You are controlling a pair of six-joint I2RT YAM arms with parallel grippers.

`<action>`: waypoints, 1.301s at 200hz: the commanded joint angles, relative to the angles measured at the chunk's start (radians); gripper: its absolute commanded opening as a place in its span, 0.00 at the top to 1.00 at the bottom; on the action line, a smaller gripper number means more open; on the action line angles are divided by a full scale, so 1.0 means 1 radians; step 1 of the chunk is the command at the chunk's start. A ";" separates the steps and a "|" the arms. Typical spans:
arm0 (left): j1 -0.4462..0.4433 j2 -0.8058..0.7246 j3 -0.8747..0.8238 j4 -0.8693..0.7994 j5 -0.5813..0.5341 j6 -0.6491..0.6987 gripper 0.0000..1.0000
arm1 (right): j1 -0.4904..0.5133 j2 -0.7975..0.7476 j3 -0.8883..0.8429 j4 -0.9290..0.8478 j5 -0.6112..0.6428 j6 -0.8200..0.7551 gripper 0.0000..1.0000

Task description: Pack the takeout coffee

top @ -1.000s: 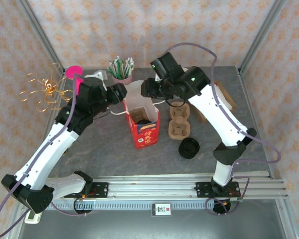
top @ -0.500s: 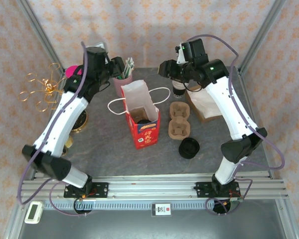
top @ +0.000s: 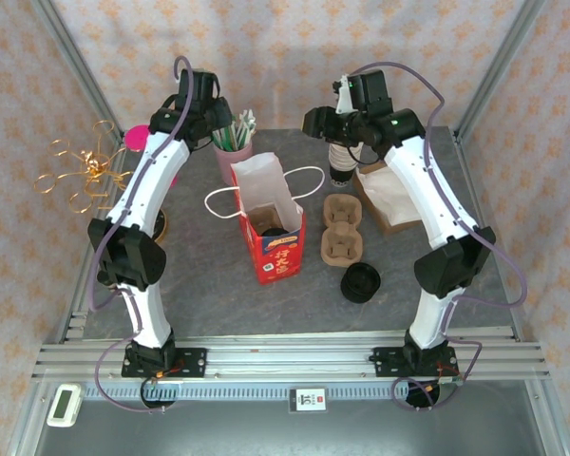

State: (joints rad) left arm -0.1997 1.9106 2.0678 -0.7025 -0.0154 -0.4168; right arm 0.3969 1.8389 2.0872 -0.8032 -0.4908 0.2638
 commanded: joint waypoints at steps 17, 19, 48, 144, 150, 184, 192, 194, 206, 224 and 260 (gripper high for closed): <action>0.014 0.091 0.109 -0.091 -0.060 0.018 0.60 | -0.009 -0.007 -0.026 0.056 0.015 -0.033 0.43; 0.014 0.095 0.113 -0.094 -0.061 0.018 0.60 | -0.008 -0.007 -0.027 0.056 0.015 -0.033 0.43; 0.014 0.131 0.124 -0.095 -0.089 0.028 0.62 | -0.013 -0.008 -0.041 0.060 0.011 -0.032 0.43; 0.019 0.182 0.155 -0.109 -0.127 0.045 0.70 | -0.019 -0.016 -0.067 0.070 0.008 -0.026 0.43; 0.019 0.190 0.165 -0.116 -0.125 0.045 0.70 | -0.019 -0.017 -0.067 0.071 0.009 -0.027 0.43; 0.020 0.216 0.179 -0.111 -0.115 0.051 0.74 | -0.023 -0.018 -0.072 0.071 0.010 -0.029 0.44; 0.021 0.222 0.184 -0.114 -0.118 0.050 0.74 | -0.023 -0.018 -0.074 0.071 0.011 -0.030 0.44; 0.021 0.224 0.186 -0.116 -0.122 0.051 0.74 | -0.023 -0.018 -0.074 0.070 0.012 -0.030 0.44; 0.022 0.233 0.201 -0.128 -0.142 0.050 0.74 | -0.024 -0.018 -0.078 0.070 0.010 -0.030 0.44; 0.021 0.237 0.204 -0.126 -0.134 0.050 0.74 | -0.026 -0.018 -0.080 0.070 0.010 -0.032 0.44; 0.023 0.244 0.215 -0.127 -0.152 0.055 0.80 | -0.027 -0.019 -0.085 0.073 0.011 -0.032 0.44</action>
State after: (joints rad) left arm -0.1848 2.1441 2.2375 -0.8009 -0.1215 -0.3893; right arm 0.3740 1.8389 2.0129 -0.7555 -0.4900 0.2485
